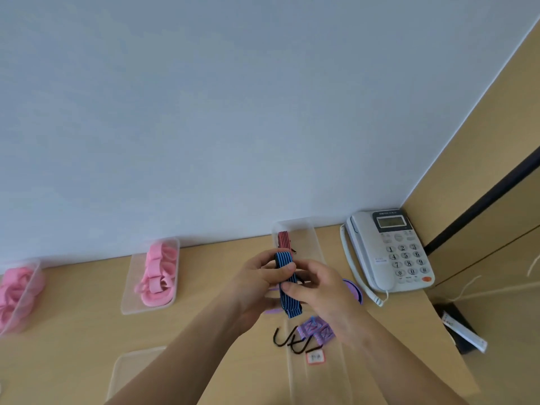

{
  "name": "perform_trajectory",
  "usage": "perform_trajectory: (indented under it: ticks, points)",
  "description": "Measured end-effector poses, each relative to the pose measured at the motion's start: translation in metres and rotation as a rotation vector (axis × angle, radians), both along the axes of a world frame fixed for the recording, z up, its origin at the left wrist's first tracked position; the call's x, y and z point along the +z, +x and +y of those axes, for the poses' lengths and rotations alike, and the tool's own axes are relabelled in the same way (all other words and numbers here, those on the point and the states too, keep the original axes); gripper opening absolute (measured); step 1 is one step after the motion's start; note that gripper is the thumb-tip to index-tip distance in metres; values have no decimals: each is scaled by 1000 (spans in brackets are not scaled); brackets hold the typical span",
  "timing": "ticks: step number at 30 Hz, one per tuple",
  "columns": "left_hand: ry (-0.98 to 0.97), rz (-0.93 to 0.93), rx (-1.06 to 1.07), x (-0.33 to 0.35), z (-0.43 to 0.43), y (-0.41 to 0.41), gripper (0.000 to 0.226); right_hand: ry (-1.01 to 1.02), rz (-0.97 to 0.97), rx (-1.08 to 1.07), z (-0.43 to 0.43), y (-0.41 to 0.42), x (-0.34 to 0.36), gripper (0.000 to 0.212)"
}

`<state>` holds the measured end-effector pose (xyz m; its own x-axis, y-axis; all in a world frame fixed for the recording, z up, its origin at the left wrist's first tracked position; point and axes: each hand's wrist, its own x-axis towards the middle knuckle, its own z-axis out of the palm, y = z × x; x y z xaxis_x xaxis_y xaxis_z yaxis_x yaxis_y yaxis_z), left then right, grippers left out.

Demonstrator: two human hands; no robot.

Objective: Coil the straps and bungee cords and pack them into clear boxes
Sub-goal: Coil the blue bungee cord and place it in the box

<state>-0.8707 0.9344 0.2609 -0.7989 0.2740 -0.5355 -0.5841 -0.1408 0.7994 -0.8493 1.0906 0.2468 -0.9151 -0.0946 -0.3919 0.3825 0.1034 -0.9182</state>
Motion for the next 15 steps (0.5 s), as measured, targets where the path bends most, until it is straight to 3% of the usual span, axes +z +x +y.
perform_trajectory:
  ticks: [5, 8, 11, 15]
  points:
    - [-45, -28, -39, -14, 21, -39, 23, -5, -45, -95, 16, -45, -22, 38]
    - [-226, -28, 18, -30, 25, -63, 30, 8, -69, -236, 17, -68, -40, 35]
    - [-432, -10, 111, -52, 21, -79, 40, 221, -34, -320, 6, -85, -64, 40]
    - [-604, 34, 66, -73, 24, -89, 35, 571, 93, -321, -21, -101, -86, 46]
